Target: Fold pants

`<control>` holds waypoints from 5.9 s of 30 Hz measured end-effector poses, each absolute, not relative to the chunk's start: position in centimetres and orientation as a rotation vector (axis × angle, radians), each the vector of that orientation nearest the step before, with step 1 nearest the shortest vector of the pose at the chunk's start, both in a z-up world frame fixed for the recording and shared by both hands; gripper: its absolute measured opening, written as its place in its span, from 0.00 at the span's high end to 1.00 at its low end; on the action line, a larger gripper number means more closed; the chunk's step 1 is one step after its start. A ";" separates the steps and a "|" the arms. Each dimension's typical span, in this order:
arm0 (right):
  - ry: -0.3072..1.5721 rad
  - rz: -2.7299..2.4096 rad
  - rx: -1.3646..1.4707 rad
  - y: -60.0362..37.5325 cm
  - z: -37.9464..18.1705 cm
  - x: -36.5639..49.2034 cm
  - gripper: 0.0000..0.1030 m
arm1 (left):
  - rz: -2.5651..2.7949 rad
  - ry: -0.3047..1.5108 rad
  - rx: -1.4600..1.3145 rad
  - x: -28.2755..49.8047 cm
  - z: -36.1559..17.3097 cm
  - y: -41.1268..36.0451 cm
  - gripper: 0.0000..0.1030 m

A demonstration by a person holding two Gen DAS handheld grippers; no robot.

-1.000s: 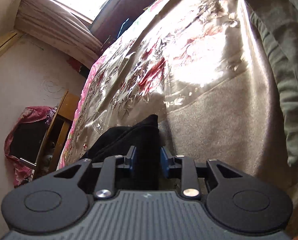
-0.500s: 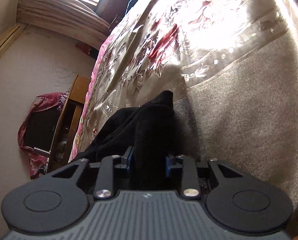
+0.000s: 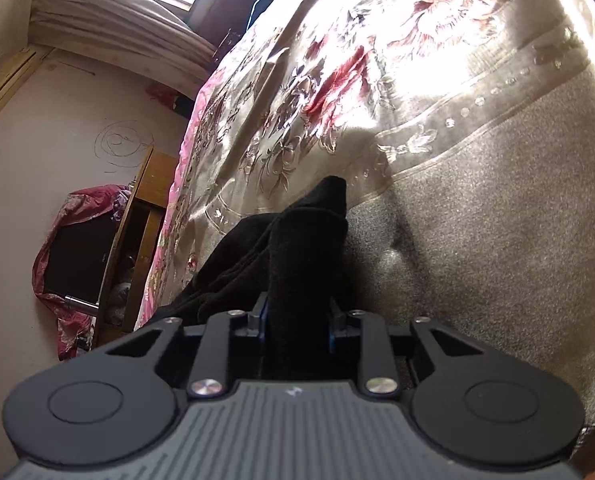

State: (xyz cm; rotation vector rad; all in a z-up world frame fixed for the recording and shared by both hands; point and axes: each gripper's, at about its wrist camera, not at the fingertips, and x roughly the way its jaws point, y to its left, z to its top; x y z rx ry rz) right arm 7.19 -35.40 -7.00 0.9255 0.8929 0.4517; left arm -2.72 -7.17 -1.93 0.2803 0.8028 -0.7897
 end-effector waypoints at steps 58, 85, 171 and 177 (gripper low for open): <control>1.044 0.487 0.347 -3.4 2.0 13.9 0.79 | -0.305 0.513 -0.664 -4.1 -1.8 18.3 0.60; 1.024 0.413 0.067 0.2 2.4 14.3 0.63 | -0.400 0.593 -0.429 -3.8 0.5 15.5 0.65; 1.073 0.739 0.829 -13.9 -8.4 10.6 0.36 | -0.101 0.854 -0.241 0.5 -1.4 19.6 0.23; 1.085 0.752 0.802 -13.1 -8.2 11.1 0.64 | -0.168 0.884 -0.306 3.1 -2.4 19.7 0.19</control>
